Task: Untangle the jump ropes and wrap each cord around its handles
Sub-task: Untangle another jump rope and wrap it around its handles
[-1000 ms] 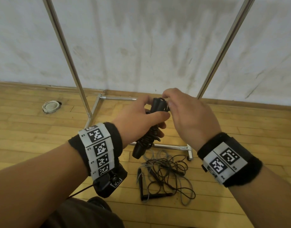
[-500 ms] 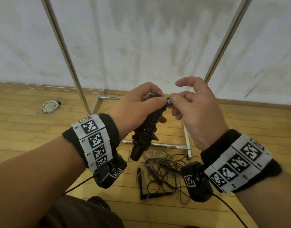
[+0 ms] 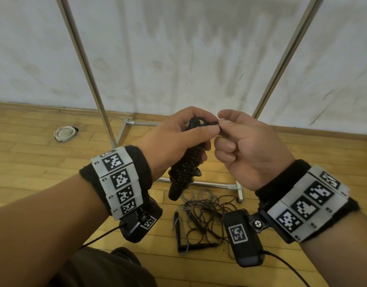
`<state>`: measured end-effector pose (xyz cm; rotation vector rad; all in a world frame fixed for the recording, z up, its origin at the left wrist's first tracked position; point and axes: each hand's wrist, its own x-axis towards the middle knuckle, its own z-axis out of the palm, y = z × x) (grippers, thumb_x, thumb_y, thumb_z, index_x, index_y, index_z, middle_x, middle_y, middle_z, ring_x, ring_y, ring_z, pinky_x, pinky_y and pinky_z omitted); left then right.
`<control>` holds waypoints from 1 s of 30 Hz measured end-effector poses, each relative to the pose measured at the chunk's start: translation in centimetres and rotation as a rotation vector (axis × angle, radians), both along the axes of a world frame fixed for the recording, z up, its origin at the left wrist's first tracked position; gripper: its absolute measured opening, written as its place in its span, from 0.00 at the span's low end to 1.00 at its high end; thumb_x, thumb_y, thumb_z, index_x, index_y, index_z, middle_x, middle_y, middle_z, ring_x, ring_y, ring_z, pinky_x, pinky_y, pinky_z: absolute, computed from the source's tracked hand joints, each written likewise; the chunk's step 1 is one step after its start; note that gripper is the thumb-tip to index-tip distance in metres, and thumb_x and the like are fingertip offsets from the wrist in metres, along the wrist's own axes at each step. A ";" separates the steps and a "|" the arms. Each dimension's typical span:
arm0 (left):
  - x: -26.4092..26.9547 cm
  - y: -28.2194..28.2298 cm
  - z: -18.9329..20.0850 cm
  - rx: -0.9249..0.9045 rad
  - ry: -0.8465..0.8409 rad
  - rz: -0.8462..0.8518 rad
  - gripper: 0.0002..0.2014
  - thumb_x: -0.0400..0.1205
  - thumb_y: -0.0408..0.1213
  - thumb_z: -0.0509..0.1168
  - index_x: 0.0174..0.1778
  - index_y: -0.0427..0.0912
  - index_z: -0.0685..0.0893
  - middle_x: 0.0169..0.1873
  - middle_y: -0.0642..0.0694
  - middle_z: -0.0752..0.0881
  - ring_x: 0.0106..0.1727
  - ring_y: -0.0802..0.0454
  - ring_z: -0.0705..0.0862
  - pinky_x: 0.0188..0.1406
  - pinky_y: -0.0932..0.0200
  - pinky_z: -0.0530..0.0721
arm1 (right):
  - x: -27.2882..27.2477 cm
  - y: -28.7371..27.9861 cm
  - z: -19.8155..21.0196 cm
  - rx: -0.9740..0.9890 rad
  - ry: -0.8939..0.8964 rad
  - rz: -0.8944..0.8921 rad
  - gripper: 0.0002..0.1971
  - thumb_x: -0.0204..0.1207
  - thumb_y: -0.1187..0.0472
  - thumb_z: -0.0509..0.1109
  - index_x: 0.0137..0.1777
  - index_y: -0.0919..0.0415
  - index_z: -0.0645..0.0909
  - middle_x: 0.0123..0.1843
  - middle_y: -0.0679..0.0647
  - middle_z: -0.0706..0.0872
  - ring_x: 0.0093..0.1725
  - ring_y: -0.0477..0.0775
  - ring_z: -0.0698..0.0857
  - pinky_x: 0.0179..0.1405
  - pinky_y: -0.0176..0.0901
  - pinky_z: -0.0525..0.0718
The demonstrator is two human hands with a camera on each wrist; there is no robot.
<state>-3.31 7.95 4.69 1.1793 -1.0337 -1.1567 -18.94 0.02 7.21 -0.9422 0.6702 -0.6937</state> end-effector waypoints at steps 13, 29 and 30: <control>0.5 -0.3 -0.2 0.079 -0.286 -0.013 0.13 0.82 0.45 0.80 0.58 0.47 0.87 0.36 0.48 0.90 0.35 0.47 0.91 0.39 0.47 0.92 | 0.1 -0.2 0.1 0.080 0.023 -0.066 0.09 0.88 0.72 0.59 0.61 0.60 0.75 0.37 0.58 0.78 0.22 0.45 0.66 0.15 0.34 0.61; 0.5 -0.1 -0.8 0.061 -0.143 -0.019 0.13 0.86 0.30 0.74 0.64 0.46 0.87 0.39 0.42 0.94 0.40 0.44 0.94 0.36 0.53 0.90 | -0.2 -0.2 0.1 0.083 0.072 -0.015 0.08 0.89 0.70 0.57 0.61 0.57 0.72 0.38 0.56 0.77 0.21 0.45 0.65 0.16 0.34 0.59; 0.4 -0.1 -0.7 0.059 -0.132 -0.001 0.12 0.85 0.31 0.74 0.63 0.45 0.87 0.39 0.42 0.94 0.40 0.44 0.94 0.35 0.52 0.90 | -0.2 -0.4 0.2 0.087 0.066 -0.026 0.08 0.89 0.70 0.57 0.61 0.57 0.72 0.38 0.56 0.77 0.21 0.45 0.65 0.15 0.34 0.59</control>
